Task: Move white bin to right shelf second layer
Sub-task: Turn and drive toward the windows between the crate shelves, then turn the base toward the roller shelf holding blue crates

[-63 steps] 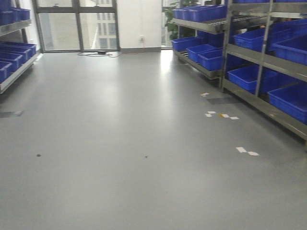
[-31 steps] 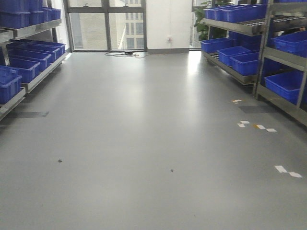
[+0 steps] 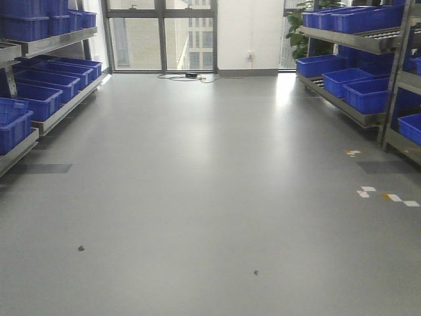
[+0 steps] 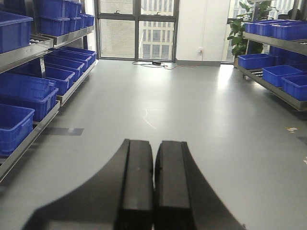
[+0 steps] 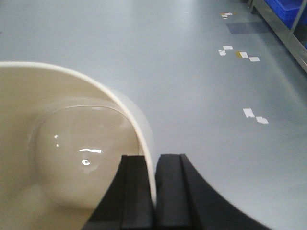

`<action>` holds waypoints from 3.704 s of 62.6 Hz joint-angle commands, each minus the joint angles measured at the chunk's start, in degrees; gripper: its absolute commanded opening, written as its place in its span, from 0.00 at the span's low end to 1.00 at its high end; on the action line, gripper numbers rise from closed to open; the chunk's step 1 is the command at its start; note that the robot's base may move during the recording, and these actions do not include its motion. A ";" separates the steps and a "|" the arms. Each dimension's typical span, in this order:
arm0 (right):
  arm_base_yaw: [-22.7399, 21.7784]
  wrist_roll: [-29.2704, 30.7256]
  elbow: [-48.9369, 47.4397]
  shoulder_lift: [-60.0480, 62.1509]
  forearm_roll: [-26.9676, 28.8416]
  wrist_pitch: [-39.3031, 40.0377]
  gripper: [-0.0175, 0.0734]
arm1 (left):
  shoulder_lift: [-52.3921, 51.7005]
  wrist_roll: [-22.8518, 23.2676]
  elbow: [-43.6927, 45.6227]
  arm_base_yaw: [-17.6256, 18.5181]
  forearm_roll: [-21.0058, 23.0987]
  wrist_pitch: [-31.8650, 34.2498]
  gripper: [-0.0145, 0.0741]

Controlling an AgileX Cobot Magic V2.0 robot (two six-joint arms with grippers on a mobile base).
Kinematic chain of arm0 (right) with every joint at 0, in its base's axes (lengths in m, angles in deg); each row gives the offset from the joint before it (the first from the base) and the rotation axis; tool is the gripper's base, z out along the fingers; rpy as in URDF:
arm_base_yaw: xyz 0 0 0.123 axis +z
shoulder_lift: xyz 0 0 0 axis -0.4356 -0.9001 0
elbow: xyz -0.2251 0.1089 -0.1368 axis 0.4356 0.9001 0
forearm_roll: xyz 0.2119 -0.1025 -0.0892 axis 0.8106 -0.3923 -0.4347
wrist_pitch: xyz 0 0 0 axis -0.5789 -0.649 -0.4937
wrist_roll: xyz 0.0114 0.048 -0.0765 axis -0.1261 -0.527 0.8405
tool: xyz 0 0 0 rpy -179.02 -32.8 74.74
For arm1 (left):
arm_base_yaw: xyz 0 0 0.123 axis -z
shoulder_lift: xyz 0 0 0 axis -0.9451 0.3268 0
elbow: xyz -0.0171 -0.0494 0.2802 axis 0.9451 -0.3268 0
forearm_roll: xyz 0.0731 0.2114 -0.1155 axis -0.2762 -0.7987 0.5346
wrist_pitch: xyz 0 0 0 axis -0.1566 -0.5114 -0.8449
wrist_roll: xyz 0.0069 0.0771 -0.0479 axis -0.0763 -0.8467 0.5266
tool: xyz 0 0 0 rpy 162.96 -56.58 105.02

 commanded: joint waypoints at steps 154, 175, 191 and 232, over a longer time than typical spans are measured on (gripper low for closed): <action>-0.28 -0.14 -1.61 -0.56 -0.38 5.49 0.24 | -0.87 0.30 -1.56 0.16 0.30 4.77 0.26; -0.28 -0.14 -1.61 -0.56 -0.38 5.49 0.24 | -0.87 0.30 -1.56 0.16 0.30 4.77 0.26; -0.28 -0.14 -1.61 -0.56 -0.38 5.49 0.24 | -0.87 0.30 -1.56 0.16 0.30 4.77 0.26; -0.28 -0.14 -1.61 -0.56 -0.38 5.49 0.24 | -0.87 0.30 -1.56 0.16 0.30 4.77 0.26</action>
